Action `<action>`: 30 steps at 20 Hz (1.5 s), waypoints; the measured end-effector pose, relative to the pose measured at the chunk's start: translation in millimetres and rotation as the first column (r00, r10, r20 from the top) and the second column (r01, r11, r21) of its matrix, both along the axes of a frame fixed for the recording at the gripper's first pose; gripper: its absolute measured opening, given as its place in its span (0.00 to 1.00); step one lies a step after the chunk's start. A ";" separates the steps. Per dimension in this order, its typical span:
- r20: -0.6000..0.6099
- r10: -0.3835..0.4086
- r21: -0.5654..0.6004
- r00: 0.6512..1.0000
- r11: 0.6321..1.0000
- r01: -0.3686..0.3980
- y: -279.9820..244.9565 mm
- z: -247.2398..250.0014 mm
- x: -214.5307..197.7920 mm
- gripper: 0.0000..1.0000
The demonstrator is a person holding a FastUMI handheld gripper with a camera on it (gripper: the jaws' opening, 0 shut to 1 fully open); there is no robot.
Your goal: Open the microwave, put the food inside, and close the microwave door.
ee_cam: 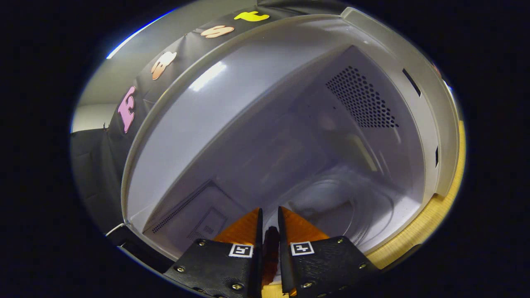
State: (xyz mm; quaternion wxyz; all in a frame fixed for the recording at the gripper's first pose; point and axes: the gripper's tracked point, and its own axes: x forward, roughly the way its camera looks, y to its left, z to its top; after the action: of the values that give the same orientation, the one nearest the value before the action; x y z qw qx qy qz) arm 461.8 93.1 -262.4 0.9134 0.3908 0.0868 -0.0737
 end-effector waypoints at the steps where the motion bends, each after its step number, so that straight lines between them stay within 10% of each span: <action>1: 0.006 -0.017 -0.023 1.000 1.000 0.017 -4.6 1.1 1.8 0.18; 7: 0.035 0.020 -0.128 0.999 0.992 -0.015 1.4 12.3 -5.9 0.21; 12: -0.033 0.056 -0.181 0.998 0.982 -0.061 6.9 6.9 -25.6 0.67; 15: -0.059 0.166 -0.206 0.984 0.963 -0.174 24.4 12.6 -52.7 0.67; 21: -0.040 0.336 -0.478 0.941 0.821 -0.314 47.5 66.8 -135.1 0.68; 23: -0.008 0.371 -0.549 0.929 0.775 -0.314 53.8 91.8 -166.5 0.89; 30: 0.141 0.574 -0.588 0.806 0.704 -0.399 116.8 189.3 -291.3 0.90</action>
State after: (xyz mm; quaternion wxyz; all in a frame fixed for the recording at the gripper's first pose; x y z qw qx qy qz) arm 170.5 209.9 -73.0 0.9721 0.0913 0.0180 0.2154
